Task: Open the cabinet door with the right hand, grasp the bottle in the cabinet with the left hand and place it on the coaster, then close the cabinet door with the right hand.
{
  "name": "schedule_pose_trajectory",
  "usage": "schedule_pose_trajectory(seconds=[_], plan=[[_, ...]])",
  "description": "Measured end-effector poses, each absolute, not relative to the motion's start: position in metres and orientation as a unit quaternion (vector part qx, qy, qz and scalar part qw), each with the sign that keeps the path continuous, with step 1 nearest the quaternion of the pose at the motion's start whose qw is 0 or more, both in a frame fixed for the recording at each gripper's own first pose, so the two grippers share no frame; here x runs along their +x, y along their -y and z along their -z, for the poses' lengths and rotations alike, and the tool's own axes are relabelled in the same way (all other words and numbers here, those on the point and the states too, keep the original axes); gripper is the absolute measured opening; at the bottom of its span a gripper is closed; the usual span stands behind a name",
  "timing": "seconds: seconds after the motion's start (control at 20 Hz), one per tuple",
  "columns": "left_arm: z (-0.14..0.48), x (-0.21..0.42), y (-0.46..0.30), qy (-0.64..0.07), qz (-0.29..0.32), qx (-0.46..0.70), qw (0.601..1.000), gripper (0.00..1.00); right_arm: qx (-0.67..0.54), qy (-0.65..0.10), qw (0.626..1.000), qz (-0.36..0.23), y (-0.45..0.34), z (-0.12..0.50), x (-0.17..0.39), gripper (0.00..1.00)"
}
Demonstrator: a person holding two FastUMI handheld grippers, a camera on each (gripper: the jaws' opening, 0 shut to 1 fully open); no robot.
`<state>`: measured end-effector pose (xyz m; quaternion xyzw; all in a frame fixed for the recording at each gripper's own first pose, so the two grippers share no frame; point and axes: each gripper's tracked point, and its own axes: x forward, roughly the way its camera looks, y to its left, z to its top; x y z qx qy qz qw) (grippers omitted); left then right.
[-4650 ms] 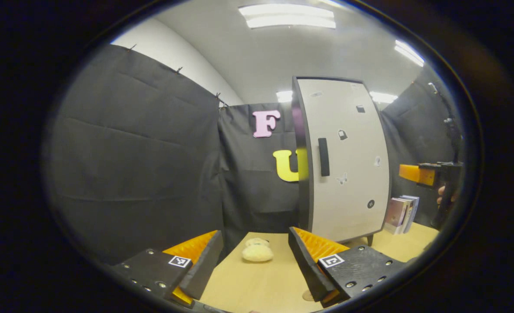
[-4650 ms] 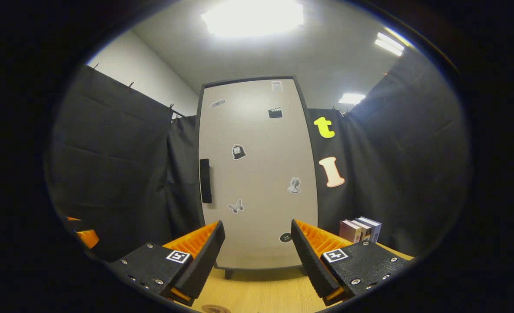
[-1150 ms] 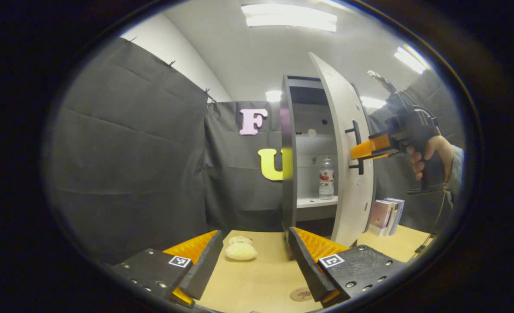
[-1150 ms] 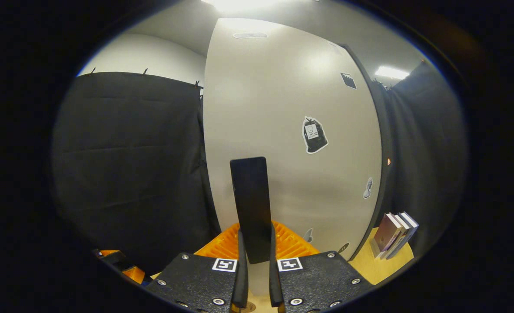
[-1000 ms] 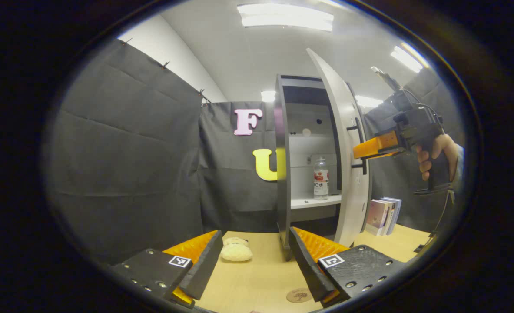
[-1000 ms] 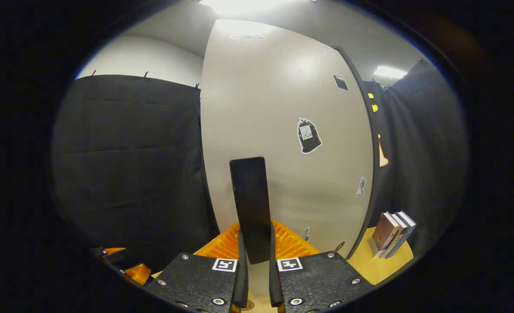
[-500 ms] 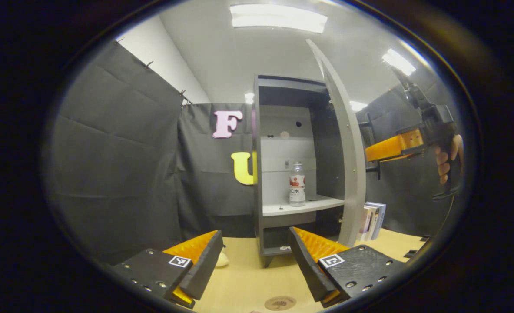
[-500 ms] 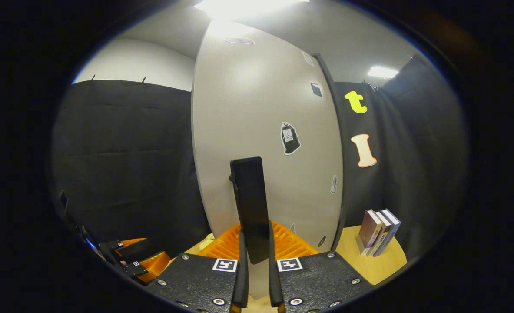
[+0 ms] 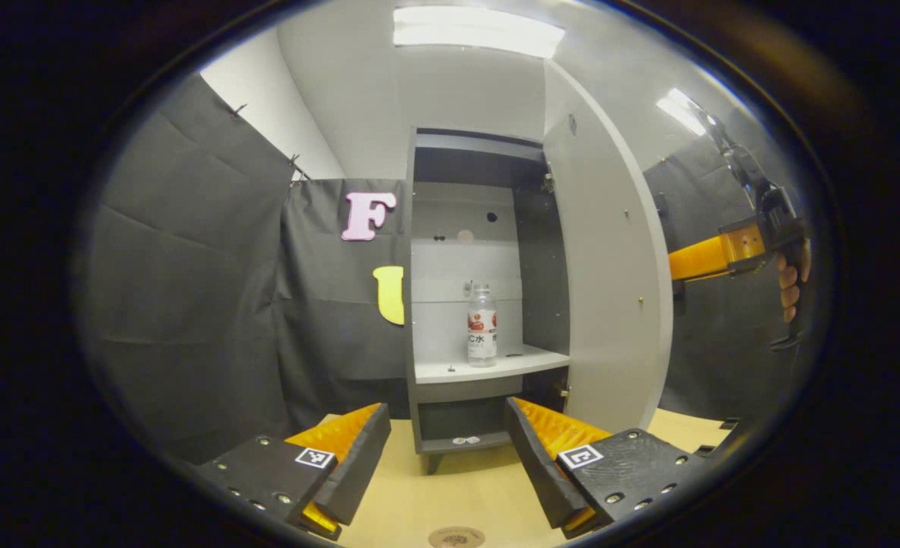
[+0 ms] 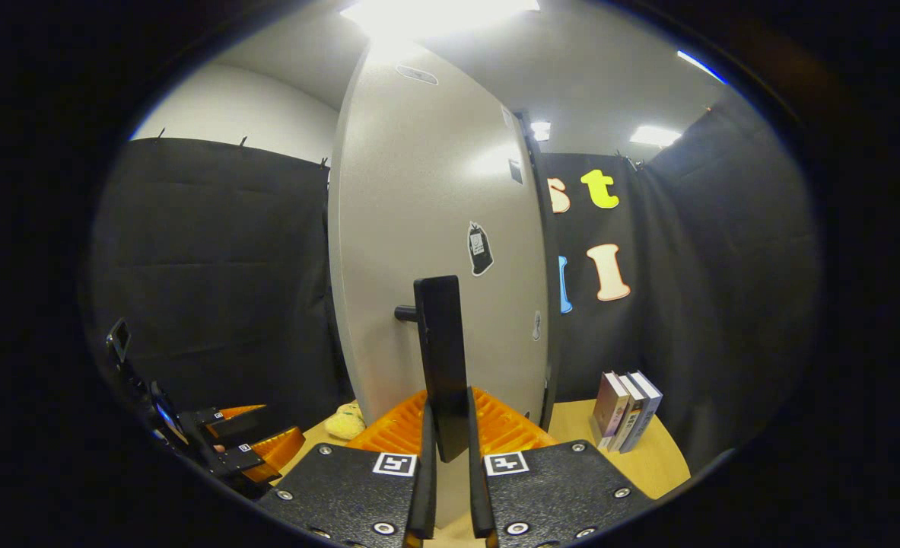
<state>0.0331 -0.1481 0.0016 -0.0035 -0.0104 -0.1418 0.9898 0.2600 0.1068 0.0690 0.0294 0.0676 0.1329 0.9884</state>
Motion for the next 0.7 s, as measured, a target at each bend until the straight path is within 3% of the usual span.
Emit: schedule_pose_trajectory(seconds=[0.7], plan=[[0.003,0.028,0.193,-0.002,0.144,0.006,0.99,0.88,0.015,-0.054,0.997,-0.058,-0.05,-0.066,0.26,0.14]])
